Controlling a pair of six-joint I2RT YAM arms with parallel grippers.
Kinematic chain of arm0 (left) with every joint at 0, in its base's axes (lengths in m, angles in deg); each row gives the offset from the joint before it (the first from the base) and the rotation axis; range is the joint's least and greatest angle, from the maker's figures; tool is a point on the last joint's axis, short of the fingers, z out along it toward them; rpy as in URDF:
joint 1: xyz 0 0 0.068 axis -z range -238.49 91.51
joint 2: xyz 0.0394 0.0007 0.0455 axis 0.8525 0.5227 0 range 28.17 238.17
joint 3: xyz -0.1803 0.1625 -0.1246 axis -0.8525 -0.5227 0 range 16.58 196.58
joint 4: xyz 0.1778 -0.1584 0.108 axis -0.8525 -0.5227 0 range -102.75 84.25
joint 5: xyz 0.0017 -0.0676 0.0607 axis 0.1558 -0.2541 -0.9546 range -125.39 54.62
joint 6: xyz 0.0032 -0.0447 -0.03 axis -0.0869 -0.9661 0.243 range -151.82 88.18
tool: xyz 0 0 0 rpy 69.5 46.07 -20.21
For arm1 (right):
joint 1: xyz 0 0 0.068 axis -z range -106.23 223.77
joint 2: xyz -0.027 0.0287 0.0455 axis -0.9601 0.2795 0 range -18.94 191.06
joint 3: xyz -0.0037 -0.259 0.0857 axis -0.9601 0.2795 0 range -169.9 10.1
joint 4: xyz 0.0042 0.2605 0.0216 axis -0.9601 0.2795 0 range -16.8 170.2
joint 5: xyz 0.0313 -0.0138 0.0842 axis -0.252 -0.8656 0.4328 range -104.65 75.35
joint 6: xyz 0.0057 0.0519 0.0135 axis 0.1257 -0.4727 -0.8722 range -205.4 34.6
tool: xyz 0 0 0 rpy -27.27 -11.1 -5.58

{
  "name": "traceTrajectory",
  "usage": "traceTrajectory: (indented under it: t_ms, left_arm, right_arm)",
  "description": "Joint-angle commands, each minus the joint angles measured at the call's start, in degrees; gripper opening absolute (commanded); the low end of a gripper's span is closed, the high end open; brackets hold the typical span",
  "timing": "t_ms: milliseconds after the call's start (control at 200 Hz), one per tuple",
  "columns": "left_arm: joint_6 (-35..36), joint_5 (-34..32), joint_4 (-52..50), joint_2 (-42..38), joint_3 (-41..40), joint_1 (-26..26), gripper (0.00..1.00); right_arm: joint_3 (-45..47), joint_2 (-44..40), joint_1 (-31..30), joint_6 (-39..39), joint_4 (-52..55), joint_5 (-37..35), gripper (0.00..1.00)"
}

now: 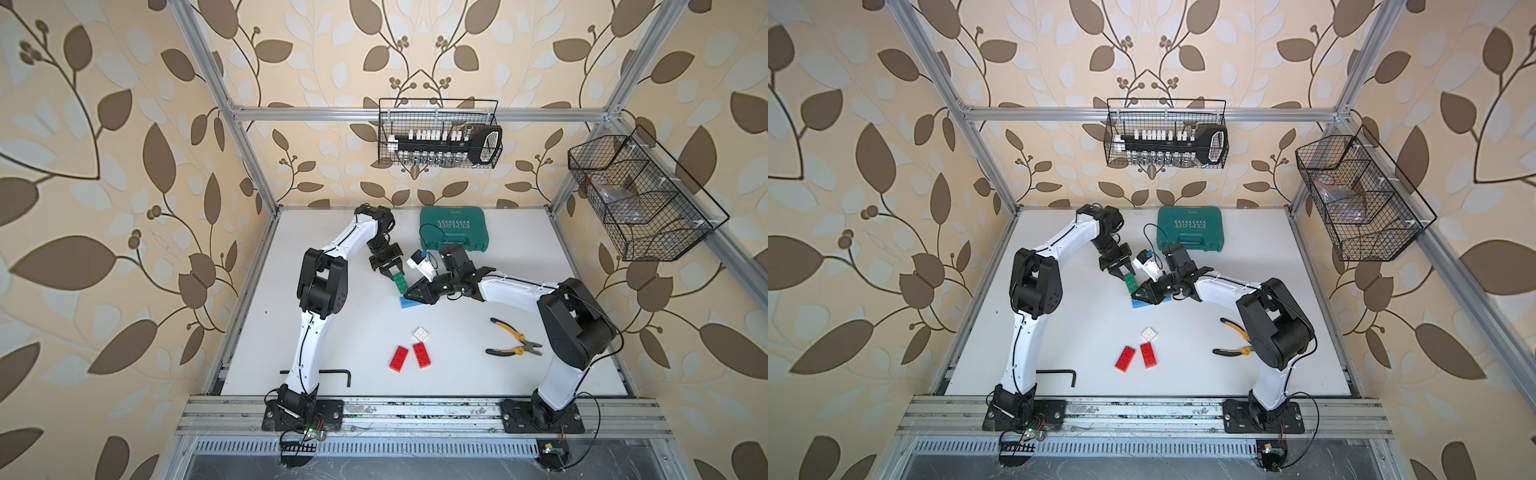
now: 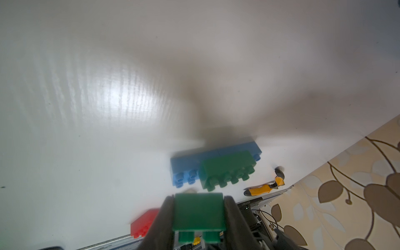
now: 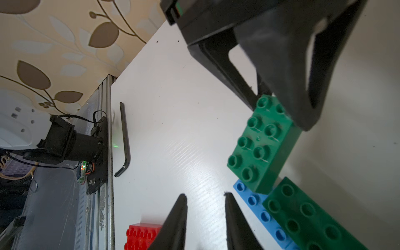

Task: Assemble a small pinwheel with lego
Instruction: Assemble the lego brick with the lego brick.

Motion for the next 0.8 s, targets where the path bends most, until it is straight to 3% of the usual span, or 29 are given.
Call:
traceTrajectory:
  t_ms: [0,795]
  left_arm:
    - [0.0,0.0,-2.5,1.5,2.3,1.3,0.18]
    - [2.4,-2.2,-5.3,3.1,3.8,2.1,0.05]
  right_arm:
    - [-2.3,0.9,-0.5,1.1,-1.6,2.5,0.31]
    - [-7.5,7.9,-2.4,3.5,3.7,-1.3,0.3]
